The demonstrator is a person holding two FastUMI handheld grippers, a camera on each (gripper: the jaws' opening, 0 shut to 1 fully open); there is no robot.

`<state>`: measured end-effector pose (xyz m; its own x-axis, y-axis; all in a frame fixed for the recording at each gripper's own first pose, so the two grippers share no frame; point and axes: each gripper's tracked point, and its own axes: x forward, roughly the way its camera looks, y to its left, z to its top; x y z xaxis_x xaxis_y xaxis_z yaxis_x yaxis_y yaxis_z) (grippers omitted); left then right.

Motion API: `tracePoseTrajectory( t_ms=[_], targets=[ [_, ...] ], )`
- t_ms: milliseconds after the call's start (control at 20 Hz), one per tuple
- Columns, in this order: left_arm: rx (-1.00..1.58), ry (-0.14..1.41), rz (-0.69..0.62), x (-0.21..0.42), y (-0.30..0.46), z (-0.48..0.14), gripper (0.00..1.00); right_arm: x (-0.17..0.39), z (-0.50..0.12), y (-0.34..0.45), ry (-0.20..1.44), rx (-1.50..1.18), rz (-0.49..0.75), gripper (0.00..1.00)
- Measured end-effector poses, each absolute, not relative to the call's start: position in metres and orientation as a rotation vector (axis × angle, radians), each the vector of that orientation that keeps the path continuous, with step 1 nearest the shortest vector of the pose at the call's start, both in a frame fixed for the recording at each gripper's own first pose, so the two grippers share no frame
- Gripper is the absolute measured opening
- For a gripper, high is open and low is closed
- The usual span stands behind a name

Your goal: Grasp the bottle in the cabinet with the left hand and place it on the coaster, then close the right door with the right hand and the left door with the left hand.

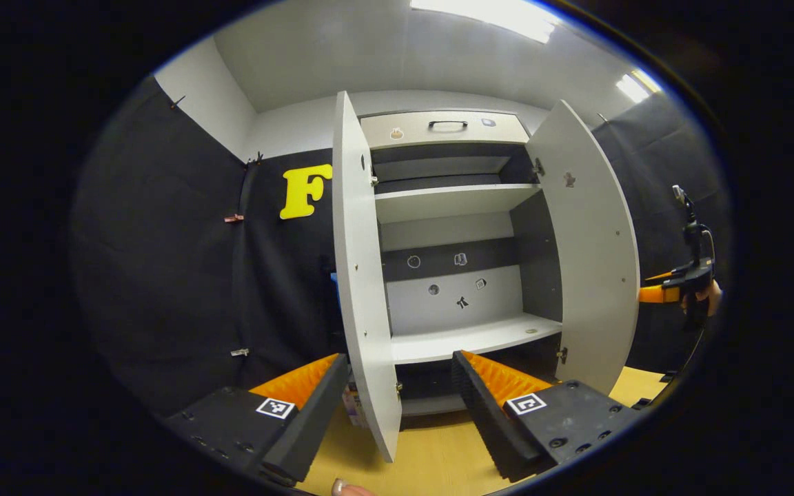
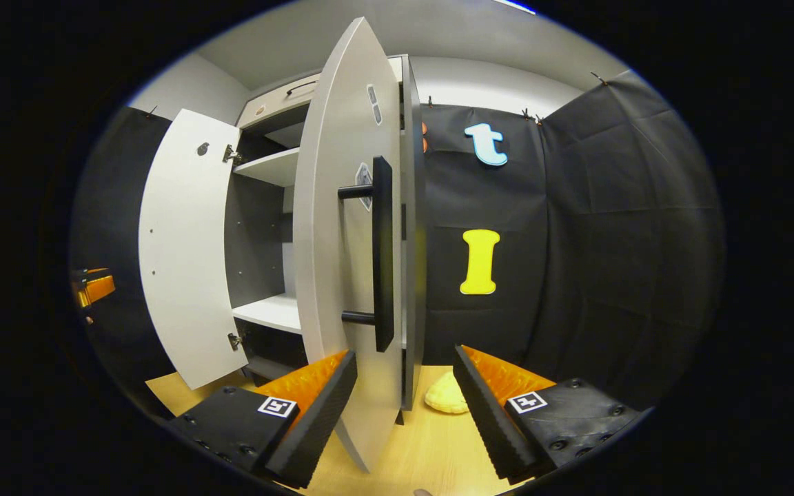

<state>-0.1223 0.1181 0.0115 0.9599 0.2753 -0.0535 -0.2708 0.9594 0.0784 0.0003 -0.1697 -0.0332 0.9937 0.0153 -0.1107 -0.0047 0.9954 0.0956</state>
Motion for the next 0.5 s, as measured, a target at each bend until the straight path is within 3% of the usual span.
tracePoseTrajectory(
  t_ms=[50,100,350,400,450,500],
  targets=[
    [0.053,0.060,0.275,-0.120,0.124,0.012,0.96,0.003,-0.033,-0.160,0.112,0.093,0.019,1.00],
    [0.044,0.056,0.281,-0.119,0.133,0.011,0.96,0.005,-0.032,-0.150,0.111,0.084,0.028,0.95],
    [0.101,0.096,0.295,-0.106,0.169,-0.002,0.96,0.021,-0.030,-0.116,0.087,0.050,0.036,0.95],
    [0.099,0.102,0.283,-0.103,0.171,-0.004,0.96,0.026,-0.030,-0.112,0.083,0.053,0.025,0.90],
    [0.089,0.105,0.271,-0.099,0.175,-0.006,0.96,0.030,-0.031,-0.109,0.081,0.061,0.016,0.95],
    [0.078,0.108,0.266,-0.098,0.181,-0.009,0.96,0.035,-0.031,-0.103,0.080,0.071,0.011,0.90]
  ],
)
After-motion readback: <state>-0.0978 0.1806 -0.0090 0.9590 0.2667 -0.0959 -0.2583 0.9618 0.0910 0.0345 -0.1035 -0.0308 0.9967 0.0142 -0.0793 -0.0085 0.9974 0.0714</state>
